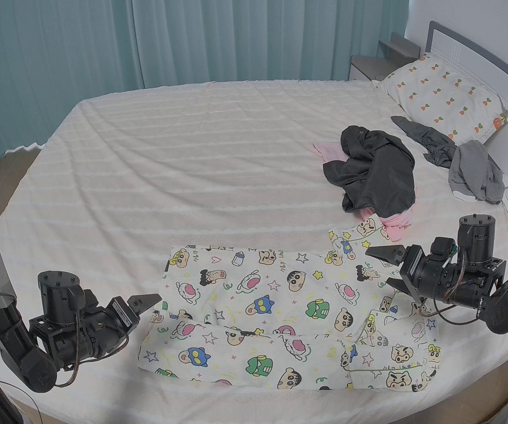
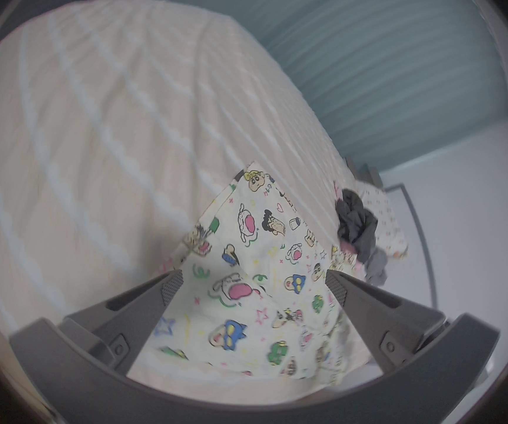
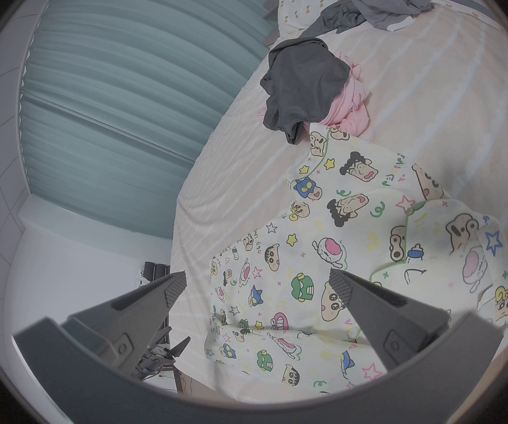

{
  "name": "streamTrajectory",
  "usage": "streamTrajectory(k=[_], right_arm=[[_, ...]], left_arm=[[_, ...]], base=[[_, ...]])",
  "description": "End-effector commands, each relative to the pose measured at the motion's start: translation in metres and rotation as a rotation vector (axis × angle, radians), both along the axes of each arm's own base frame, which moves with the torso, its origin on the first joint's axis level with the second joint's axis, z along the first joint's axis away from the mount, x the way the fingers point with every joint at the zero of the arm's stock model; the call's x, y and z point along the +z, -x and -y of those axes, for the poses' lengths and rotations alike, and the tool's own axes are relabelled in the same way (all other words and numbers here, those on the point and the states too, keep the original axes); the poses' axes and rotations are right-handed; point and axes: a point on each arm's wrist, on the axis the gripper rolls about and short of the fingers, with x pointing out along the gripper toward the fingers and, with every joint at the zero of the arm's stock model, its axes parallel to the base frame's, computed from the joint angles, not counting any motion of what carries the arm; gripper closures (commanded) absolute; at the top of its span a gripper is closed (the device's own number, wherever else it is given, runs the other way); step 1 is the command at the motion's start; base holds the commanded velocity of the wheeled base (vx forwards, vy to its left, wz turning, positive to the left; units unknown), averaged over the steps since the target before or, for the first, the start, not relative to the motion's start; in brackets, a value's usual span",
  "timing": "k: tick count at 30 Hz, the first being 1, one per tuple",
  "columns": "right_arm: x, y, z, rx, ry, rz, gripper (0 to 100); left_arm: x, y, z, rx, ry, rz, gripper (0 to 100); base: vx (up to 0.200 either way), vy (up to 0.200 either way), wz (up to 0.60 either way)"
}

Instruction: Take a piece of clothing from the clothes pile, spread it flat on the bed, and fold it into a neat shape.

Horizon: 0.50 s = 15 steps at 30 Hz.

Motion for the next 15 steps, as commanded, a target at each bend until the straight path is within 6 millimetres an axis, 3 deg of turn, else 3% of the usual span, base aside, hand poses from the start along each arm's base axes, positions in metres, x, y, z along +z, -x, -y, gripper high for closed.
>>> streamTrajectory(k=[1,4,7,10,15], right_arm=[[-0.001,0.002,-0.003,0.013,0.002,-0.005,0],[-0.002,0.003,-0.004,0.019,0.004,-0.008,0],[-0.005,0.008,-0.005,0.036,0.022,-0.015,0],[-0.006,0.007,-0.005,0.035,0.024,-0.017,0],[-0.007,0.007,-0.005,0.037,0.024,-0.021,0]], left_arm=[[-0.007,-0.012,-0.009,-0.19,-0.24,0.116,0],[-0.01,-0.016,-0.01,-0.26,-0.254,0.13,0],[-0.025,-0.04,-0.009,-0.348,-0.289,0.1,0],[-0.041,-0.047,-0.011,-0.435,-0.349,0.05,0],[-0.043,-0.052,-0.018,-0.514,-0.303,0.035,0]], base=[[0.0,0.0,0.0],[0.0,0.0,0.0],[0.0,0.0,0.0],[0.0,0.0,0.0],[0.0,0.0,0.0]])
